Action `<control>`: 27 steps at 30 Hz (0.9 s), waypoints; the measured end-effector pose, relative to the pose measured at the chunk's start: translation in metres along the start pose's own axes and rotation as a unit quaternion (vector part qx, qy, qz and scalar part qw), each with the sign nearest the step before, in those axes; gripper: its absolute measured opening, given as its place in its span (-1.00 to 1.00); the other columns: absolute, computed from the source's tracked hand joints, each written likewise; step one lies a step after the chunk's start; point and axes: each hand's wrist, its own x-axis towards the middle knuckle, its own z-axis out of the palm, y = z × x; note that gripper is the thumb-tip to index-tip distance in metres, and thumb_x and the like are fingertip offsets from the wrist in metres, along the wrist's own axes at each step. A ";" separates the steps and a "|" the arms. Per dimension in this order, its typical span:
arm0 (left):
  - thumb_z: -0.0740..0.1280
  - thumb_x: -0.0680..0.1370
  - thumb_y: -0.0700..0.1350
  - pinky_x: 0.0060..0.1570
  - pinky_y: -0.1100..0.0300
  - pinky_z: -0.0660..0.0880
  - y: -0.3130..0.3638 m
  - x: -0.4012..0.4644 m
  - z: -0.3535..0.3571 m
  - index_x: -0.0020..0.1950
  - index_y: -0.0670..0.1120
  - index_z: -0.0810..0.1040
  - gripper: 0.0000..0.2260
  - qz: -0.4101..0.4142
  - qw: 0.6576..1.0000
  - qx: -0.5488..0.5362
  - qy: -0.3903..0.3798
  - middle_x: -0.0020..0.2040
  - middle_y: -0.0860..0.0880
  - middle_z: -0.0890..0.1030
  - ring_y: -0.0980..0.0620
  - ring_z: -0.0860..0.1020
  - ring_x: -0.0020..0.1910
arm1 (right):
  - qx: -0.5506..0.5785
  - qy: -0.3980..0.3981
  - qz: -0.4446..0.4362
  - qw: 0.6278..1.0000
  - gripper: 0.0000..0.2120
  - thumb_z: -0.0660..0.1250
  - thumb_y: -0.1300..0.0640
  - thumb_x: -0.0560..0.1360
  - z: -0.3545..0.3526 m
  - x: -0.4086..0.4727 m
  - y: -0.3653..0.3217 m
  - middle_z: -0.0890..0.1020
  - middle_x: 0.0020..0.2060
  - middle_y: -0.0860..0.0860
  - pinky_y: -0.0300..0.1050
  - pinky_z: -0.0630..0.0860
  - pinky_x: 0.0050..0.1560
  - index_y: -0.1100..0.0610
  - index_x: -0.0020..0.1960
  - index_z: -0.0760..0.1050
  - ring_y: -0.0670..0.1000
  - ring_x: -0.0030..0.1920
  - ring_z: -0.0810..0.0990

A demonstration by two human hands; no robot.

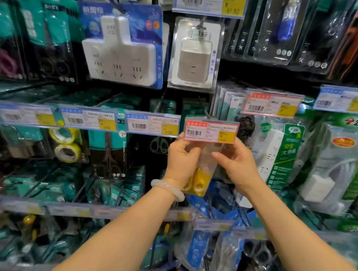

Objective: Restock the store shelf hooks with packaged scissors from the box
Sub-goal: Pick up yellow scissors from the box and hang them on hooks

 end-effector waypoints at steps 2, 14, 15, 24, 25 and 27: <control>0.21 0.44 -0.50 0.05 0.42 0.49 -0.001 0.002 -0.001 0.11 -0.22 0.58 -0.65 0.015 1.000 -0.003 -0.006 0.06 -0.13 0.58 0.04 0.54 0.07 | 0.014 -0.004 0.002 1.000 -0.52 0.27 0.52 0.42 -0.001 0.003 0.000 0.57 -0.01 -0.15 -0.39 0.50 0.06 -0.04 0.06 0.44 -0.36 -0.06 0.56; 0.25 0.45 -0.53 -0.37 0.49 0.47 -0.003 0.003 0.001 0.11 -0.06 0.49 -0.58 0.007 0.998 -0.058 -0.005 -0.32 0.18 0.64 0.37 0.56 -0.38 | 0.037 -0.010 -0.037 0.999 -0.51 0.28 0.56 0.40 -0.003 0.010 0.011 0.65 -0.13 -0.26 -0.39 0.52 -0.03 -0.05 -0.02 0.49 -0.32 -0.06 0.60; 0.25 0.45 -0.54 -0.39 0.50 0.46 -0.002 0.004 0.000 0.10 -0.04 0.48 -0.57 0.005 0.998 -0.058 -0.008 -0.37 0.24 0.64 0.37 0.54 -0.42 | 0.030 -0.016 -0.044 0.998 -0.51 0.30 0.54 0.39 -0.004 0.011 0.012 0.64 -0.12 -0.27 -0.39 0.51 -0.01 -0.05 -0.01 0.49 -0.32 -0.04 0.59; 0.27 0.48 -0.47 -0.21 0.45 0.51 0.011 0.006 -0.003 0.10 -0.17 0.53 -0.71 -0.013 0.997 -0.082 -0.008 -0.18 0.12 0.64 0.35 0.61 -0.22 | 0.045 0.011 -0.075 0.996 -0.58 0.31 0.46 0.43 0.003 0.014 0.010 0.57 -0.02 -0.16 -0.45 0.47 0.01 -0.04 0.04 0.48 -0.37 -0.05 0.57; 0.27 0.49 -0.46 -0.19 0.45 0.50 0.012 0.007 -0.002 0.08 -0.15 0.55 -0.72 -0.018 0.996 -0.089 -0.001 -0.16 0.10 0.63 0.35 0.61 -0.19 | 0.046 0.017 -0.079 0.996 -0.57 0.30 0.47 0.43 0.005 0.014 0.010 0.57 -0.01 -0.16 -0.46 0.47 0.00 -0.01 0.08 0.47 -0.38 -0.06 0.57; 0.27 0.48 -0.46 -0.20 0.42 0.53 0.012 0.010 -0.002 -0.03 -0.10 0.57 -0.72 -0.040 0.993 -0.107 0.007 -0.21 0.15 0.64 0.33 0.61 -0.21 | 0.043 0.021 -0.084 0.995 -0.54 0.29 0.51 0.42 0.007 0.014 0.008 0.55 0.00 -0.19 -0.49 0.46 0.00 0.02 0.13 0.45 -0.41 -0.06 0.56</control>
